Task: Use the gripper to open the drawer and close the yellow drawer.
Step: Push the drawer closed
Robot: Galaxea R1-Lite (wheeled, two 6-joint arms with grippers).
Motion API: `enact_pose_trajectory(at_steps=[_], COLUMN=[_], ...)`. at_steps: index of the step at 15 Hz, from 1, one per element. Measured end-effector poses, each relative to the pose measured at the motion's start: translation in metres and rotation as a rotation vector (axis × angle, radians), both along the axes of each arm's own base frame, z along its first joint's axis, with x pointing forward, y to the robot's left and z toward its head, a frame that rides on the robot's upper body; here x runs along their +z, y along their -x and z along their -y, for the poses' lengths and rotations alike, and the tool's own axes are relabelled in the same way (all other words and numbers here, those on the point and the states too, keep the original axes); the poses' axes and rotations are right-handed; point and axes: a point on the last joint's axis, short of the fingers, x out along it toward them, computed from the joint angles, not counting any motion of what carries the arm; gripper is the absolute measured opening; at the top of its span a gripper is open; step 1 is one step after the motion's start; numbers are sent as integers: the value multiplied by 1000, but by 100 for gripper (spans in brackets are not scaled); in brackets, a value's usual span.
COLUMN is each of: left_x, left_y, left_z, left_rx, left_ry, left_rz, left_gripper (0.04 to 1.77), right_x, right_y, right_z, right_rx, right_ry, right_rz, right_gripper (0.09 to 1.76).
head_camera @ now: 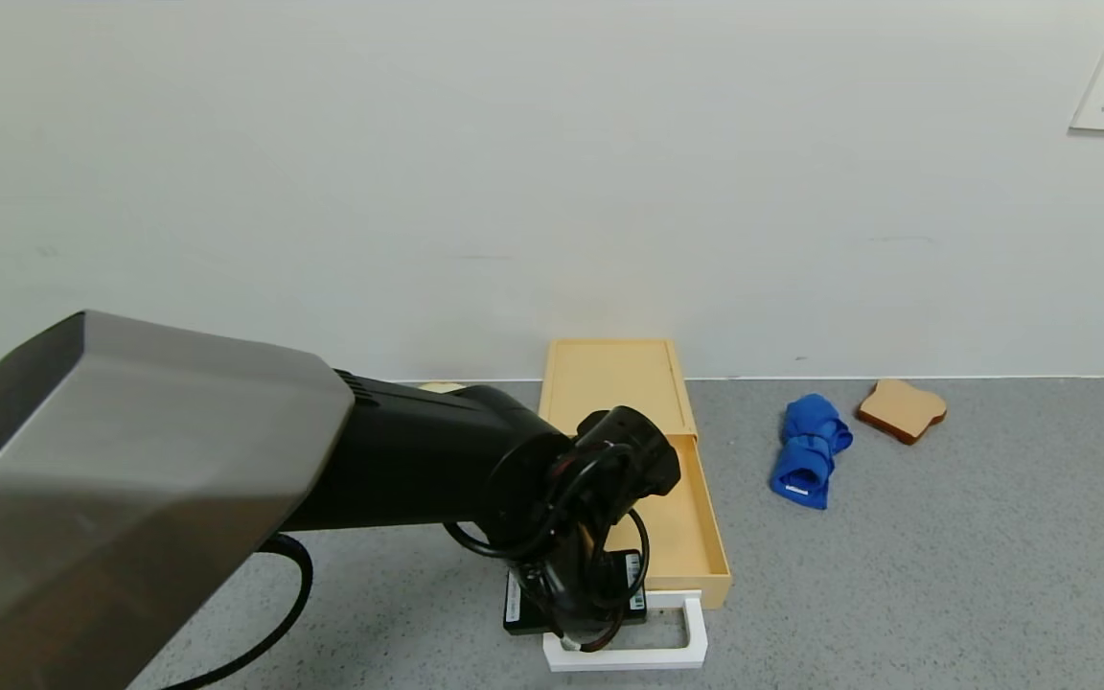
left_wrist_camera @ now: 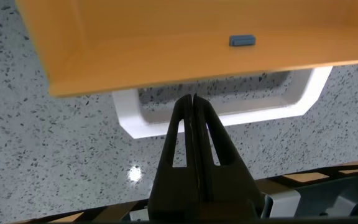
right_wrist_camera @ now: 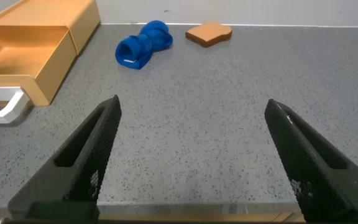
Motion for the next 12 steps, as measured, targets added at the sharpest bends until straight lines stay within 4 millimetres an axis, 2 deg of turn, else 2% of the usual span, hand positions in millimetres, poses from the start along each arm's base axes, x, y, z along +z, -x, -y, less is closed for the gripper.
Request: enact_pose_trajectory(at_steps=[6,12], left_x=[-7,-3], left_y=[-9,-17], left_z=[6,13], left_rx=[31,31], left_ry=[-43,-24], left_rz=[50,79], left_gripper=[11,11], right_x=[0,0], right_y=[0,0], right_z=[0,0], right_rx=[0,0], right_ry=[0,0], right_rz=[0,0], right_gripper=[170,170])
